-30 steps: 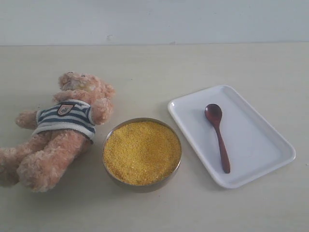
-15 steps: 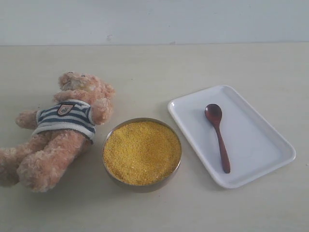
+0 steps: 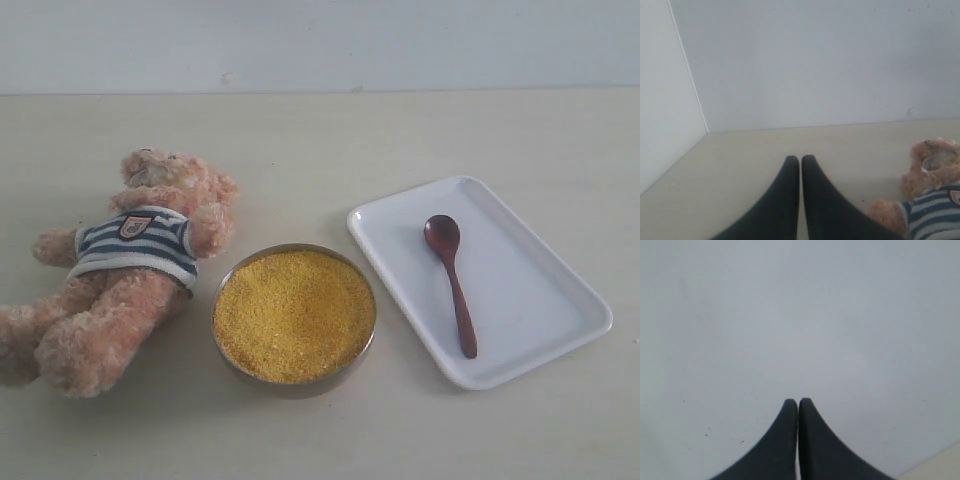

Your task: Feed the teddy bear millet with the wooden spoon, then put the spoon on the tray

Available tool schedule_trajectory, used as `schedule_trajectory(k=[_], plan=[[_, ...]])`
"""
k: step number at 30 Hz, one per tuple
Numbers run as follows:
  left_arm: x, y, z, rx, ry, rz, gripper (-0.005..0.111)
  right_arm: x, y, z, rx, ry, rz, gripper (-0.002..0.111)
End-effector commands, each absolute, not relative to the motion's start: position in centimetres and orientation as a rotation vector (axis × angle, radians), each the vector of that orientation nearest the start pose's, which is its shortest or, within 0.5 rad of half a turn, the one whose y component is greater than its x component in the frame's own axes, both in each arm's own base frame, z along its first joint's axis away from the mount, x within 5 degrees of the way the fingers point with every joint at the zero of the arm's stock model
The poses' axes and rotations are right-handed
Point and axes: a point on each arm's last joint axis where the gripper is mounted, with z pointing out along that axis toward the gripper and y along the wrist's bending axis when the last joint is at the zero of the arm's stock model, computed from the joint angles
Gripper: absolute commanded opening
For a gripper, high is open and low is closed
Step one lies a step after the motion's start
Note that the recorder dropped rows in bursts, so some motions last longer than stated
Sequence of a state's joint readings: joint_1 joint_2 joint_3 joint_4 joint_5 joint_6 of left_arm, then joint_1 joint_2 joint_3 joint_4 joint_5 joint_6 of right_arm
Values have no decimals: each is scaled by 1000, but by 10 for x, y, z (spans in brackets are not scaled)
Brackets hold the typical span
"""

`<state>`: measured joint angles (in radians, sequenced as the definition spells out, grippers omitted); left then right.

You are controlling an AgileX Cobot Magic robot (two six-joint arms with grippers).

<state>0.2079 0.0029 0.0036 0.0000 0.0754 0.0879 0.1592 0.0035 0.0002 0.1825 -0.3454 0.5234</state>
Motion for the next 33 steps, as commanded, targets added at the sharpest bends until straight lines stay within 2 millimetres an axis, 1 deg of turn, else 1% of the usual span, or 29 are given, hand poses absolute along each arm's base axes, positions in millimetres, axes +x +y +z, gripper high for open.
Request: schedule_trajectory(k=[1,4,6,7,9,10,12,13,14,15,16,18,21,23,25,26,28,31,33], plan=[[55,11,206,-92,1561,222,4,48,1,245,391,1084,754,0],[55,11,206,-92,1561,222,4,48,1,245,391,1084,757,0],[55,11,206,-92,1561,222,4,47,2,245,355,1088,734,0],[55,11,206,-92,1561,222,4,45,4,253,307,1079,710,0],[55,11,206,-92,1561,222,4,37,9,281,132,1096,565,0],[55,11,206,-92,1561,222,4,34,9,293,96,1128,509,0],[55,11,206,-92,1561,222,4,39,5,317,138,1290,428,0],[55,11,206,-92,1561,222,4,43,2,324,158,1381,375,0],[55,11,206,-92,1561,222,4,48,1,334,140,1468,295,0],[55,11,206,-92,1561,222,4,54,2,342,91,1563,229,0],[55,11,206,-92,1561,222,4,58,4,352,35,1631,205,0],[55,11,206,-92,1561,222,4,74,19,361,-137,1824,237,0],[55,11,206,-92,1561,222,4,105,43,362,-310,2075,382,0],[55,11,206,-92,1561,222,4,127,52,357,-376,2191,393,0],[55,11,206,-92,1561,222,4,154,59,347,-394,2307,386,0],[55,11,206,-92,1561,222,4,164,62,342,-399,2341,383,0],[55,11,206,-92,1561,222,4,189,68,324,-415,2433,377,0],[55,11,206,-92,1561,222,4,216,74,294,-411,2565,373,0],[55,11,206,-92,1561,222,4,230,77,275,-420,2629,365,0]])
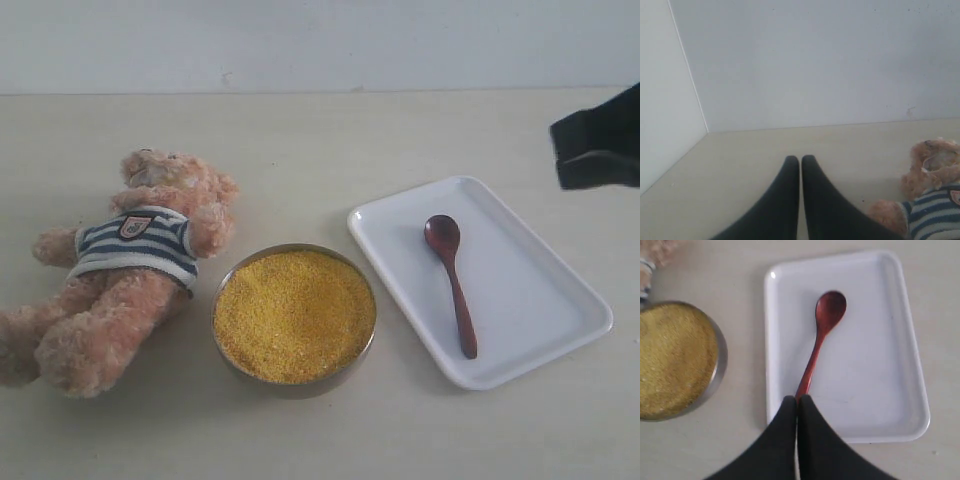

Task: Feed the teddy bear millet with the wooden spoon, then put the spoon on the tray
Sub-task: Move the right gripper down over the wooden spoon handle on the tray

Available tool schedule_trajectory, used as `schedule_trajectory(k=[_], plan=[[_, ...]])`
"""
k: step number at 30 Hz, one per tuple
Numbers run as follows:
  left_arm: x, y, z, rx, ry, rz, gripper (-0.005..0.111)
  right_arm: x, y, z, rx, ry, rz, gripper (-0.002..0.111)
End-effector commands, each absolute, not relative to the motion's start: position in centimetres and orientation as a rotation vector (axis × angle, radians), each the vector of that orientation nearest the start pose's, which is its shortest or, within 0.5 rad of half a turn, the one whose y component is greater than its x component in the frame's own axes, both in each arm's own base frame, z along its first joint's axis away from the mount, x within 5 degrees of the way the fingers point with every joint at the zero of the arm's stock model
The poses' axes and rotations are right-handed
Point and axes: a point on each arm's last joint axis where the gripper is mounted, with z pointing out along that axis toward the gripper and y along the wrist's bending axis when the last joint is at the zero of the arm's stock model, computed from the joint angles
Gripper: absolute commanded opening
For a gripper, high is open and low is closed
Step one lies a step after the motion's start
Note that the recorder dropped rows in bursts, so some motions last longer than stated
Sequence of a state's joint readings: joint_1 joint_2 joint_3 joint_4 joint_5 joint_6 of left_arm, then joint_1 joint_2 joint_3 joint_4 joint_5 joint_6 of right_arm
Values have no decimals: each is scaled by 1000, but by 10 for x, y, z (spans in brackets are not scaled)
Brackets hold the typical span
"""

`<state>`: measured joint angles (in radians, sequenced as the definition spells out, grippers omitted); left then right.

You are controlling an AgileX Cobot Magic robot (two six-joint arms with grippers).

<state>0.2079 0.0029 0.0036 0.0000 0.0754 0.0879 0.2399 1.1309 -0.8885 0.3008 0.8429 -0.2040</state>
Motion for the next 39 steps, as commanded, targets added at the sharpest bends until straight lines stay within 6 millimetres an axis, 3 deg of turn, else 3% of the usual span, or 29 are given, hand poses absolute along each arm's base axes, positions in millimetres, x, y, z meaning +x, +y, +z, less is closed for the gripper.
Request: schedule_trajectory(k=[1,12,22,29,32,36,39], plan=[[55,11,206,-92,1561,222,4,236,79,267,-426,2652,362,0],[55,11,206,-93,1563,222,4,267,87,216,-421,2763,371,0],[55,11,206,-93,1563,222,4,275,88,208,-435,2735,351,2],[55,11,206,-92,1561,222,4,276,88,208,-420,2732,364,44],[55,11,206,-92,1561,222,4,274,90,208,-399,2749,394,42],[55,11,206,-92,1561,222,4,274,91,209,-382,2753,422,27],[55,11,206,-92,1561,222,4,272,94,208,-400,2758,428,26]])
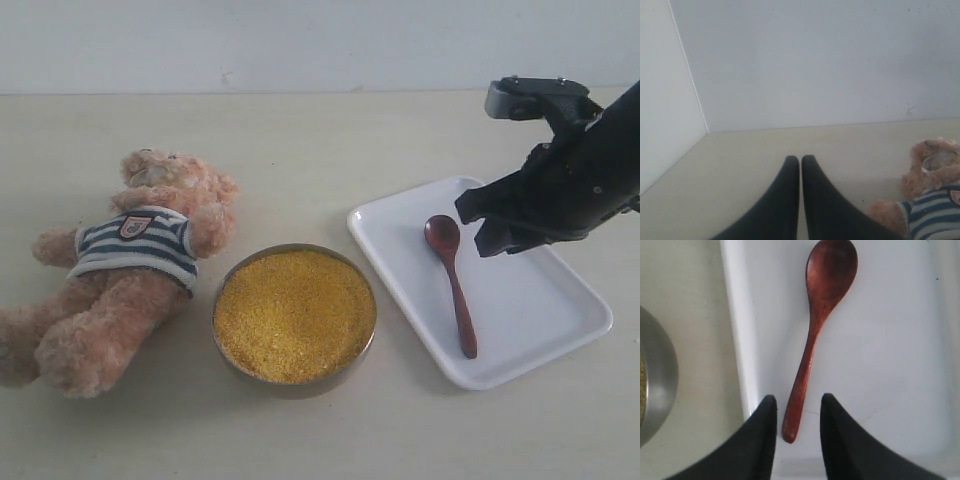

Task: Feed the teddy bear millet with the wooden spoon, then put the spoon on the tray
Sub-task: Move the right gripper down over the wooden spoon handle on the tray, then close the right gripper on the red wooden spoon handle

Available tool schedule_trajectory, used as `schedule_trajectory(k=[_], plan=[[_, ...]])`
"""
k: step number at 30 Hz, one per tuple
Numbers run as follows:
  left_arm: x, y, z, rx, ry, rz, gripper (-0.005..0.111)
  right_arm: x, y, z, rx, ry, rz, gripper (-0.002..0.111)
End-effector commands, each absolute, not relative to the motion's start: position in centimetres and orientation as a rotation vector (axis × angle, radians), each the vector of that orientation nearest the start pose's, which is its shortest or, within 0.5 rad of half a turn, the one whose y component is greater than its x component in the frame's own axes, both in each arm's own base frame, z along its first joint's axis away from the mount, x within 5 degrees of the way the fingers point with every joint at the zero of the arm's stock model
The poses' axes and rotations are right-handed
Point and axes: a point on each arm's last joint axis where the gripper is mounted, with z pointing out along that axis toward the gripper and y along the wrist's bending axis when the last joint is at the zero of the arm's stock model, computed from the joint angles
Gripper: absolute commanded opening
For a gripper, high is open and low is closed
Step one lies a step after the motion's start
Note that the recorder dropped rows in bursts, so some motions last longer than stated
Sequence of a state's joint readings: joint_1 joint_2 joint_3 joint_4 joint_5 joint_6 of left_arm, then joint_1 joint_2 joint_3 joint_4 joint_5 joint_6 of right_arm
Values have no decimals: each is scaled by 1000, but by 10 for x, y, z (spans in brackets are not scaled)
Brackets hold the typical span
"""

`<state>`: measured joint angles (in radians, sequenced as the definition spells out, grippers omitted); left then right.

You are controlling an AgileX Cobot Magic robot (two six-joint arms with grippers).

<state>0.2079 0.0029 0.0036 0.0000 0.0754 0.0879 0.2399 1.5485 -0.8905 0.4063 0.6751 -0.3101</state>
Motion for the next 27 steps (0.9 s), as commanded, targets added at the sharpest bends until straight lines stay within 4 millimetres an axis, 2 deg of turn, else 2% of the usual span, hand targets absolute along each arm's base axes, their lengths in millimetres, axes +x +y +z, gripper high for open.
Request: schedule_trajectory(k=[1,6,14,27], plan=[[55,11,206,-92,1561,222,4,271,97,209,-413,2754,430,29],[55,11,206,-92,1561,222,4,273,110,199,-432,2751,425,48],[55,11,206,-92,1561,222,4,281,111,173,-395,2825,386,44],[55,11,206,-92,1561,222,4,288,112,155,-369,2847,360,44]])
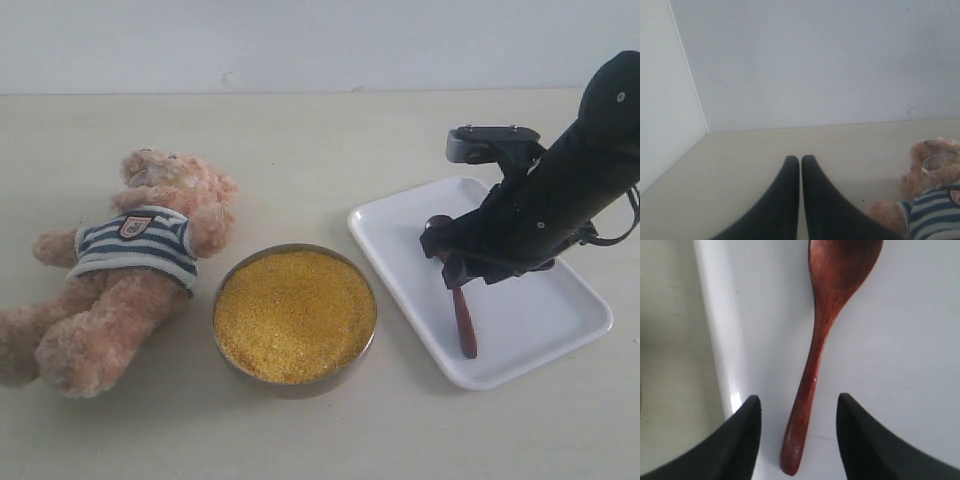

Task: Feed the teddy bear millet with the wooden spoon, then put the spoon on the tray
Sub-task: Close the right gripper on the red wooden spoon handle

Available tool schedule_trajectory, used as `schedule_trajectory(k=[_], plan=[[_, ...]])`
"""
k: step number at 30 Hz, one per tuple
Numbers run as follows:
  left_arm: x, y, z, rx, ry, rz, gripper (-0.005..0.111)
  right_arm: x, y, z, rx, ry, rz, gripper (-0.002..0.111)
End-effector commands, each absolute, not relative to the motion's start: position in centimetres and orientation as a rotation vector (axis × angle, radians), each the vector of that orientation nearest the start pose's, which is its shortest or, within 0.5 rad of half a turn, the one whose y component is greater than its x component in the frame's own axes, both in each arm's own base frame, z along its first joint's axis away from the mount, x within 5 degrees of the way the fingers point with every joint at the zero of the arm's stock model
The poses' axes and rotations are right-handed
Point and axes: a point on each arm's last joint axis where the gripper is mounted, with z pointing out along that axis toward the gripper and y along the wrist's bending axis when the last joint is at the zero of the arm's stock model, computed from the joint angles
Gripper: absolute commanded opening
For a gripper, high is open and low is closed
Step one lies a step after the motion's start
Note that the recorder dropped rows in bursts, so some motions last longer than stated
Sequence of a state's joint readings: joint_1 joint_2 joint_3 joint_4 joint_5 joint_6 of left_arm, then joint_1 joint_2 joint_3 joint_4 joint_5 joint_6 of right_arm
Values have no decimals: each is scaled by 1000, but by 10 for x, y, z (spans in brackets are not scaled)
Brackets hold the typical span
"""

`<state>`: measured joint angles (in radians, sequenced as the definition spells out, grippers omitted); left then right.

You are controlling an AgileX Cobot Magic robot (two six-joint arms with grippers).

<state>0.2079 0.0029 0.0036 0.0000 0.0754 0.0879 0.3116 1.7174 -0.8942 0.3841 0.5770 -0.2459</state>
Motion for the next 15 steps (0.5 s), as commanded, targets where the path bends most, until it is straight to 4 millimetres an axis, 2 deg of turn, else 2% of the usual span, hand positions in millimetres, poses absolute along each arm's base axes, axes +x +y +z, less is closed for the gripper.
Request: schedule_trajectory(k=[1,15], plan=[[55,11,206,-92,1561,222,4,289,112,153,-367,2848,357,44],[55,11,206,-93,1563,222,4,294,112,139,-337,2854,346,44]])
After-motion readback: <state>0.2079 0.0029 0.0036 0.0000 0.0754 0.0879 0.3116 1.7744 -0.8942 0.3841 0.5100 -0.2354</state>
